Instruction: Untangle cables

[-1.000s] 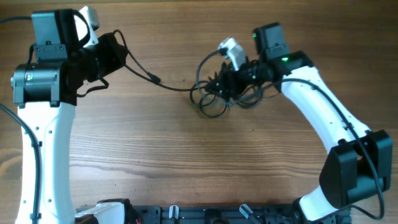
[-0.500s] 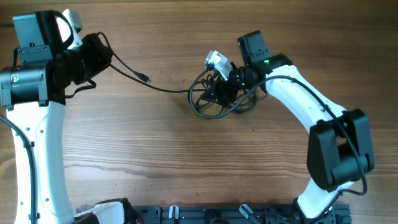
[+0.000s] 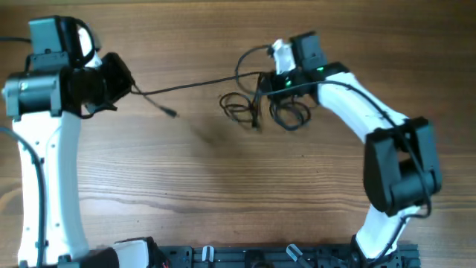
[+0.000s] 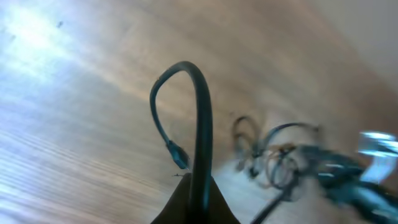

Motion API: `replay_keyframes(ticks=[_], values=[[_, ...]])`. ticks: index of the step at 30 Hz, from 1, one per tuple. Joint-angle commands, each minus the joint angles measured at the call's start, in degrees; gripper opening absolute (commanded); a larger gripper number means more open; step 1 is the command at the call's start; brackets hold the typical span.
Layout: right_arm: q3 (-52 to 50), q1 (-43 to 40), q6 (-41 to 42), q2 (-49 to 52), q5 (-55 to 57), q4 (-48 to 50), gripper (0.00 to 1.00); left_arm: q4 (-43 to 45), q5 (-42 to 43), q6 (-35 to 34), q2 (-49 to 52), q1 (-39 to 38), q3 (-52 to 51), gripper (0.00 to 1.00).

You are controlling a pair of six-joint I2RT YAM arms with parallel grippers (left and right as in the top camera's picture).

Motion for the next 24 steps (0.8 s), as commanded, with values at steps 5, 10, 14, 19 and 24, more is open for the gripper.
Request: replay_keyframes(ticks=[5, 10, 14, 19, 24], values=[[2.12, -24.28, 14.8, -7.13, 3.69, -7.63, 0.18, 0.66, -11.65, -1.88, 1.51, 10.38, -0.79, 0.04], [1.18, -29.88, 13.42, -7.02, 6.99, -9.53, 0.32, 3.19, -11.39, -1.86, 1.51, 19.61, -0.79, 0.04], [1.14, -29.2, 11.87, -5.16, 3.04, -9.6, 0.34, 3.58, -9.4, -1.16, 1.57, 21.18, -0.79, 0.04], [1.16, -22.91, -3.32, -5.09, -19.82, -10.97, 0.58, 3.58, -4.72, -1.01, 1.68, 16.9, -0.79, 0.04], [1.18, -8.96, -5.31, -5.09, -20.65, -11.52, 0.6, 3.1, -4.74, -1.03, 3.43, 13.35, -1.01, 0.04]])
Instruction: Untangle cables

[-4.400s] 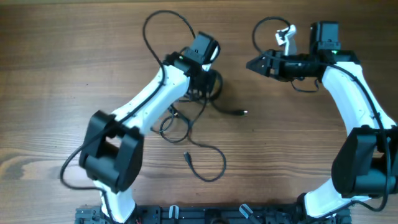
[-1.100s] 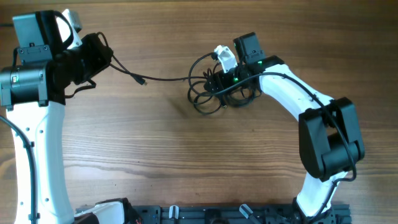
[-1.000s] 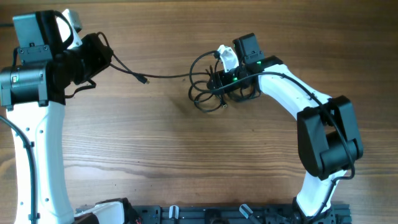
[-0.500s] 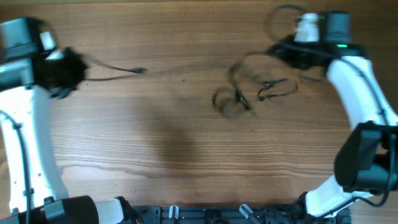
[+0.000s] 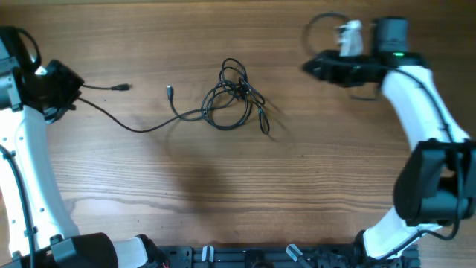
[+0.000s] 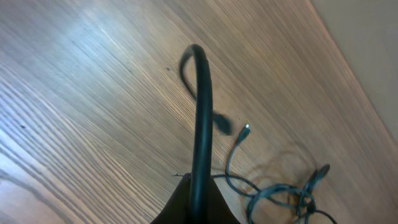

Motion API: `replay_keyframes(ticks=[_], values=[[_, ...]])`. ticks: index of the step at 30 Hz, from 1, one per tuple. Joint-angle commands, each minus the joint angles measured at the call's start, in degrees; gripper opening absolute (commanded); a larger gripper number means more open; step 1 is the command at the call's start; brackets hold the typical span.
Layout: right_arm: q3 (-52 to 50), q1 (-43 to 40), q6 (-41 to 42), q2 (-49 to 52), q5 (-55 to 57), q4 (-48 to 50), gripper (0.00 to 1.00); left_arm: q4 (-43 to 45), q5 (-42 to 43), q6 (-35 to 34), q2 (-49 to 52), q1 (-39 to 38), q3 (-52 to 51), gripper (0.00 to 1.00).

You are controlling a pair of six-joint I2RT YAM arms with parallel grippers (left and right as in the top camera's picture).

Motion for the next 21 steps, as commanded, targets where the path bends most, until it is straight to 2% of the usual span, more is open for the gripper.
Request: replay_keyframes(ticks=[1, 5, 8, 11, 15, 17, 21], values=[[-0.44, 7.96, -0.44, 0.85, -3.91, 1.33, 0.6, -0.17, 1.05, 0.72, 1.33, -1.79, -0.57, 0.04], [1.68, 11.72, 4.57, -5.68, -2.08, 3.37, 0.59, 6.88, 6.97, 0.04, 2.32, -4.61, -16.74, 0.04], [1.75, 16.94, 12.61, -9.03, 4.33, 4.76, 0.57, 17.88, 9.66, -1.86, 2.32, -10.01, -29.55, 0.04], [1.73, 23.76, 18.29, -6.67, 11.28, 5.92, 0.57, 21.18, 9.66, -4.15, 2.32, -12.76, -32.28, 0.04], [1.73, 30.95, 27.32, -0.24, 20.44, 9.79, 0.57, 21.35, 9.38, -4.55, 2.36, -12.98, -32.28, 0.04], [1.73, 32.35, 30.18, 5.01, 19.89, 12.02, 0.57, 21.31, 8.74, -4.55, 2.36, -12.98, -32.37, 0.04], [1.73, 32.94, 31.04, 14.05, 10.75, 18.27, 0.57, 21.14, 8.76, -4.55, 2.34, -12.98, -32.39, 0.04]])
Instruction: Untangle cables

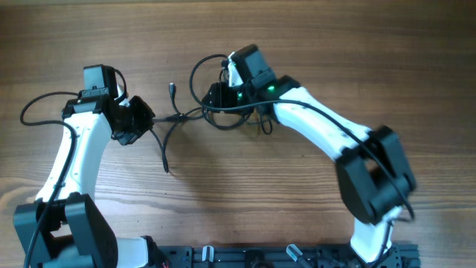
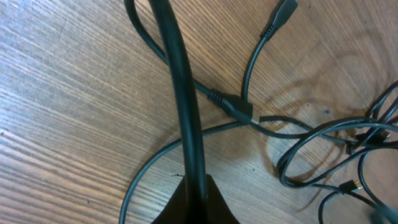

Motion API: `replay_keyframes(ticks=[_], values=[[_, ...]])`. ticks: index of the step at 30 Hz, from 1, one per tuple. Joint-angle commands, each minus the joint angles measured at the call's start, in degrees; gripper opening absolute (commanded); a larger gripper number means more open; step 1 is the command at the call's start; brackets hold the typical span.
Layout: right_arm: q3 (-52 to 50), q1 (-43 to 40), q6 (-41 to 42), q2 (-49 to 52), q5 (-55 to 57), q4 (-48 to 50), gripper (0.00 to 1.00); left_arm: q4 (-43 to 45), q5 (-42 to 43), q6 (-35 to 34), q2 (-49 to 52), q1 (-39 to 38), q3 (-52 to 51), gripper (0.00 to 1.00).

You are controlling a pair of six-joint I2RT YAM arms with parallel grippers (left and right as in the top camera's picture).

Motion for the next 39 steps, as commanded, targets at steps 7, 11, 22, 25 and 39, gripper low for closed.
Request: replay_keyframes(ticks=[7, 11, 22, 25, 39], values=[[0.42, 0.94, 2.89, 13.07, -9.25, 9.66, 0.57, -0.24, 0.13, -0.59, -0.42, -0.11, -0.59, 0.04], [0.42, 2.8, 3.21, 16.83, -12.04, 14.53, 0.57, -0.9, 0.33, -0.57, -0.44, -0.13, -0.59, 0.04], [0.48, -4.33, 0.96, 6.93, -24.61, 15.04, 0.05, -1.51, 0.2, -0.44, -0.42, -0.11, -0.59, 0.04], [0.48, -12.26, -1.46, -3.28, -33.38, 14.71, 0.04, -1.51, -5.66, 0.35, -0.44, -0.07, -0.59, 0.04], [0.5, -45.68, -13.86, -20.35, -14.29, -14.8, 0.05, -0.15, -13.2, 0.33, -0.42, 3.34, -0.57, 0.04]])
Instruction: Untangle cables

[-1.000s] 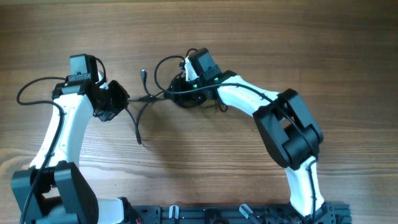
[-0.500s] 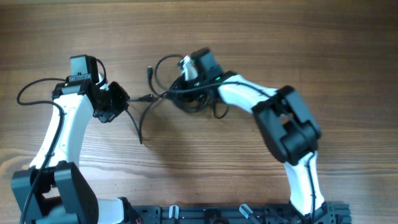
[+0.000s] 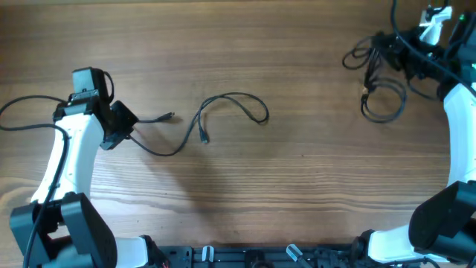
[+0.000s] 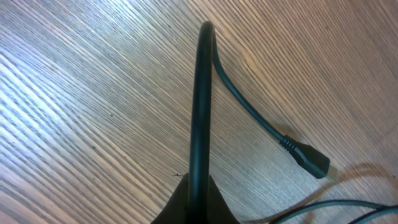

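Note:
My left gripper (image 3: 121, 125) is shut on a black cable (image 4: 200, 106). The cable rises from the jaws, bends over and runs down to its plug (image 4: 309, 160), which lies on the wood. A second black cable (image 3: 230, 100) lies loose in the middle of the table in an open curve, its plug (image 3: 204, 137) pointing down. At the far top right my right gripper (image 3: 399, 52) is shut on a bundle of tangled cables (image 3: 381, 95), whose loops spread out to its left and below it.
The wooden table (image 3: 297, 186) carries nothing else. A black lead (image 3: 26, 119) loops out past the left edge behind my left arm. A dark rail (image 3: 245, 257) runs along the front edge between the two arm bases.
My right gripper has gone from the tangle at the table's middle to the far top right, with most of the cables in it. One cable stays in the middle. My left gripper sits slightly further left.
First my left gripper held a cable stretched toward the tangle under my right gripper. Then the arms stood far apart with the tangle lying between them. Then both were at the tangle. Now the bundle is at the far right and one cable lies apart.

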Motion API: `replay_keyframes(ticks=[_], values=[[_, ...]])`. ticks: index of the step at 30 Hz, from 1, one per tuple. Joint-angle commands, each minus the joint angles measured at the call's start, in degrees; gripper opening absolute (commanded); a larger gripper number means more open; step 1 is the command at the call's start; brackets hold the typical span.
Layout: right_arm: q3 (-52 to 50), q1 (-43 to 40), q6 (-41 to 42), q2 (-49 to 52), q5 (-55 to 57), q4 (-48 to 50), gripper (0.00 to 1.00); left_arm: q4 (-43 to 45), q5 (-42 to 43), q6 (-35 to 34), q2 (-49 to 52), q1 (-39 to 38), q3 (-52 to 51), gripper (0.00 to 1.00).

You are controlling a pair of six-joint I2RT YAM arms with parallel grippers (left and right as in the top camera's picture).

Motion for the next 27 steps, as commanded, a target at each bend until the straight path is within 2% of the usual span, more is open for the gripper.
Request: replay_keyframes(ticks=[1, 3, 5, 7, 10, 12, 13, 14, 15, 18, 19, 21, 23, 25, 27], values=[[0.37, 7.78, -6.73, -0.24, 2.47, -1.33, 0.05, 0.96, 4.24, 0.48, -0.42, -0.5, -0.39, 0.04], [0.37, 15.17, -7.37, -0.24, 6.64, -2.58, 0.04, 2.51, 9.62, 2.36, -0.44, -2.12, -0.39, 0.04], [-0.42, 21.29, -6.43, -0.24, 12.66, -3.5, 0.05, 4.9, 17.09, 8.24, -0.5, -3.76, -0.39, 0.04], [-2.16, 26.38, -1.88, 0.11, 21.53, -3.41, 0.04, 5.92, 24.0, 12.48, -2.23, -4.17, 0.26, 0.04], [-2.23, 30.32, -1.31, 3.02, 24.26, -3.19, 0.05, 2.93, 27.02, 12.52, -9.33, -4.07, 4.37, 0.04], [-2.23, 31.04, -0.96, 5.18, 25.55, -2.97, 0.05, -1.07, 27.34, 12.28, -17.84, -4.11, 8.48, 0.04], [-2.23, 31.01, -0.98, 5.64, 25.55, -2.99, 0.11, -1.73, 26.86, 12.0, -21.75, -4.11, 8.83, 0.04], [-2.23, 31.01, -1.18, 5.92, 25.49, -3.3, 0.32, -3.72, 26.23, 10.27, -26.82, -4.13, 8.83, 0.04], [-2.21, 31.01, -2.1, 5.86, 24.37, -3.45, 0.45, -5.49, 26.23, 9.27, -28.44, -4.24, 8.83, 0.04], [-2.1, 31.04, -7.69, 5.33, 16.39, -3.91, 0.7, -9.79, 25.59, 9.42, -28.35, -7.04, 7.58, 0.04], [-1.7, 31.01, -9.62, 4.48, 14.91, -6.01, 0.83, -10.03, 24.76, 9.49, -26.29, -9.55, 5.79, 0.04], [-0.46, 31.06, -12.85, 3.41, 10.86, -8.66, 0.86, -9.55, 22.93, 9.46, -23.19, -12.04, 4.04, 0.04], [-0.02, 31.34, -14.47, 2.67, 5.31, -8.96, 0.83, -8.96, 20.7, 9.05, -17.77, -13.7, 3.34, 0.04], [-0.04, 33.05, -14.05, 2.62, 1.68, -8.02, 0.77, -7.82, 20.68, 9.03, -11.67, -13.88, 3.34, 0.04], [-0.04, 36.09, -10.62, 2.62, 4.24, -6.45, 0.76, -7.26, 21.05, 9.11, -6.14, -13.99, 3.37, 0.04]])
